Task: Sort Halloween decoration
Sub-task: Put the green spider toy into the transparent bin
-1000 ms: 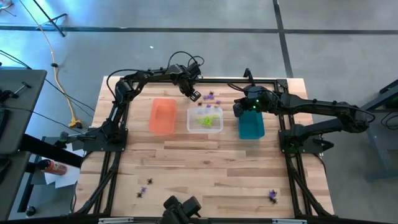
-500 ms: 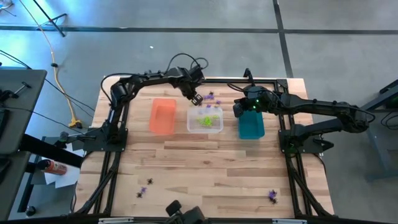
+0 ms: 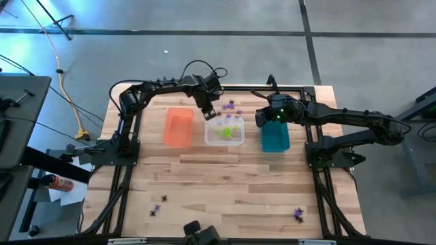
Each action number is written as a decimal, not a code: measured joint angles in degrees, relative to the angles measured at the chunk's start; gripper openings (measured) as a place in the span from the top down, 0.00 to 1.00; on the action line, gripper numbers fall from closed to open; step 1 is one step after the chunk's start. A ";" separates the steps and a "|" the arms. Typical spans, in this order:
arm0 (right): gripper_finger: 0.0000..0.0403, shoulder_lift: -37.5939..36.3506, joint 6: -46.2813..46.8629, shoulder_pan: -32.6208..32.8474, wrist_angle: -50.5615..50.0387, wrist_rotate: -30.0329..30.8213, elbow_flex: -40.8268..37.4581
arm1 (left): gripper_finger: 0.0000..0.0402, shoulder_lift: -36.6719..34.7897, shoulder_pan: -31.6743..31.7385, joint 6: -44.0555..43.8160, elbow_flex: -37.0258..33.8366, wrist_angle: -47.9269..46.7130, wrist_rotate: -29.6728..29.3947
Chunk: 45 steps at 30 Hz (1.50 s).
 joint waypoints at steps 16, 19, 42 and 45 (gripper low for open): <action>1.00 1.55 7.68 0.00 0.93 -0.58 -0.02 | 0.52 0.02 3.21 15.78 -3.18 8.95 7.59; 1.00 2.33 7.55 -0.06 1.13 -0.59 -0.02 | 0.52 0.02 3.15 17.91 -3.18 8.20 7.61; 1.00 4.59 -1.98 -0.15 0.81 -5.36 -0.02 | 0.57 1.17 1.78 37.96 -3.18 8.15 6.71; 1.00 4.59 -2.23 -0.15 0.72 -5.52 -0.02 | 0.57 2.68 1.58 38.03 -3.22 7.89 5.22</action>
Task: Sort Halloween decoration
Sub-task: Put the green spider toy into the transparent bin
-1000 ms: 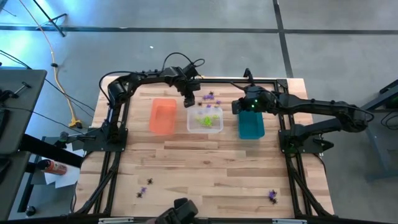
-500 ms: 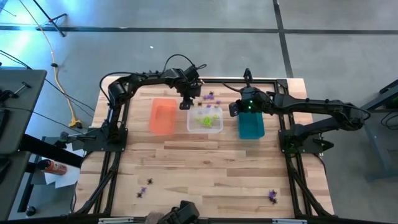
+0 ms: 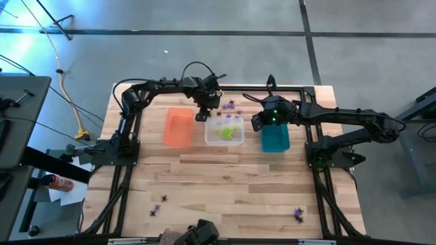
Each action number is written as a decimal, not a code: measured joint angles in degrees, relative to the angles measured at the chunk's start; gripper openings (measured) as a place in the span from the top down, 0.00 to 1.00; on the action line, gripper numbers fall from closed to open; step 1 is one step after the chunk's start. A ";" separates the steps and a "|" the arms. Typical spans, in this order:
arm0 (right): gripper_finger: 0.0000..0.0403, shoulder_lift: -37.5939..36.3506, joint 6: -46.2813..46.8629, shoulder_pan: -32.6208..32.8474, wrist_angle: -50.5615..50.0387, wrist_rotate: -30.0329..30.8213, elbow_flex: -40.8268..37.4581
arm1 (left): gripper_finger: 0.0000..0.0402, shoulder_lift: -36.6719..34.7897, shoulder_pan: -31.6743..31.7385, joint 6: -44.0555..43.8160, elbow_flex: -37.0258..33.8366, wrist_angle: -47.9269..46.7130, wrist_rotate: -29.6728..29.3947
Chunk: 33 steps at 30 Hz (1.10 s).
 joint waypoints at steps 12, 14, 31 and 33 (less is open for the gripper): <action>1.00 0.00 -1.06 0.00 0.07 0.00 0.00 | 0.92 1.24 -0.19 -4.91 0.70 1.99 -4.63; 1.00 -0.12 -1.24 0.00 0.64 -0.01 0.00 | 0.96 1.37 0.99 -7.43 1.42 1.30 -3.60; 1.00 -6.84 -8.97 -0.28 8.00 0.43 0.00 | 1.00 -14.49 9.82 -23.92 2.75 2.90 19.22; 1.00 -6.70 -9.99 -0.28 9.04 -0.28 0.00 | 1.00 -16.63 7.74 -25.23 2.73 3.32 20.54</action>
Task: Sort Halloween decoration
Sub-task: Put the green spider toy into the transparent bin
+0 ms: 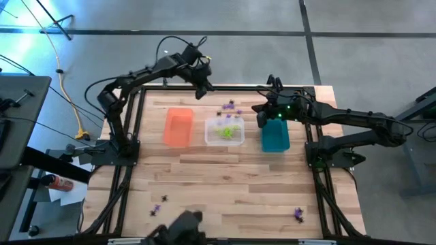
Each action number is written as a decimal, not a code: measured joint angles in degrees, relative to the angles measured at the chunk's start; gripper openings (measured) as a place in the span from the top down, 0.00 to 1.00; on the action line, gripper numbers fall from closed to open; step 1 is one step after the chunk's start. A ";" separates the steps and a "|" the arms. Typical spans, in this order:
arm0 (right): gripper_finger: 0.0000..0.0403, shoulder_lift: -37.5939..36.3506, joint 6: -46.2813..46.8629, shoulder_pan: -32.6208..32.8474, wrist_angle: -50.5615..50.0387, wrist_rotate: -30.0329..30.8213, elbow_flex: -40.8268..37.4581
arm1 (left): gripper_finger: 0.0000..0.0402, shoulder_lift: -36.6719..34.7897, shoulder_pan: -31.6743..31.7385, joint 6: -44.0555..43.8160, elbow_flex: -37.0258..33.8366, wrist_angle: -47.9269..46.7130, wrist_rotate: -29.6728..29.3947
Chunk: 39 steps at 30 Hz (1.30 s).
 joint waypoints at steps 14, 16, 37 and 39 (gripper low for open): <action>1.00 0.12 -12.04 0.07 14.17 -15.90 0.00 | 1.00 -19.69 -23.09 -27.20 -29.12 43.21 -6.88; 1.00 0.12 -13.83 0.07 14.10 -15.96 0.00 | 1.00 -21.21 -25.99 -28.38 -33.39 48.25 -14.11; 1.00 3.35 -14.86 2.28 12.86 -21.47 0.00 | 1.00 -19.32 -29.37 -26.24 -32.31 39.94 -21.60; 1.00 3.42 -15.10 1.95 12.79 -21.37 0.00 | 1.00 -17.67 -29.39 -23.10 -28.32 32.19 -24.34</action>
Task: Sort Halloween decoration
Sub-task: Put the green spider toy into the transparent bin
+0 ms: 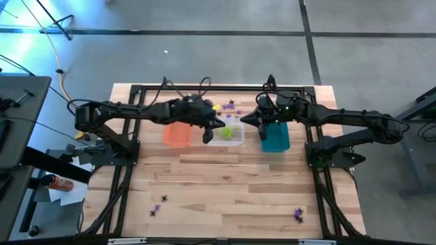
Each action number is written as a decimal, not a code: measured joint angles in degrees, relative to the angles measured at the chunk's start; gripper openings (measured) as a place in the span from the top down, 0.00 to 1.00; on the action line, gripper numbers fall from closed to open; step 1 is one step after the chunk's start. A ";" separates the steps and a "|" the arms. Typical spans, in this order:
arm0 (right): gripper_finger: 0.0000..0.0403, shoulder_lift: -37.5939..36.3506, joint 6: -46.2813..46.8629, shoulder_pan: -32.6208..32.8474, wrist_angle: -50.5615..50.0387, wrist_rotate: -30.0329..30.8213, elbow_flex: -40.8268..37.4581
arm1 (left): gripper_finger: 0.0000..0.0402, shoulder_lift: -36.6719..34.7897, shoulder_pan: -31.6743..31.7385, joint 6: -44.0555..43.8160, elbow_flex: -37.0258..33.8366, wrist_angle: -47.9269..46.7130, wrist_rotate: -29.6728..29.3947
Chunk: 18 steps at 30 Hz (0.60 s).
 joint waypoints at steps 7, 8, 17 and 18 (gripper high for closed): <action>1.00 0.00 -0.24 -2.18 0.17 4.05 0.00 | 1.00 11.48 1.14 9.23 11.60 -13.76 -3.56; 1.00 0.00 -0.22 -2.45 0.03 4.06 0.00 | 1.00 13.60 1.33 10.06 13.02 -15.33 -4.46; 1.00 -0.02 -0.20 -2.83 0.04 4.34 0.00 | 1.00 23.42 1.88 10.24 16.94 -18.98 -7.38; 1.00 -0.02 -0.22 -2.83 -0.03 4.34 0.00 | 1.00 23.80 1.88 9.99 16.93 -18.86 -7.37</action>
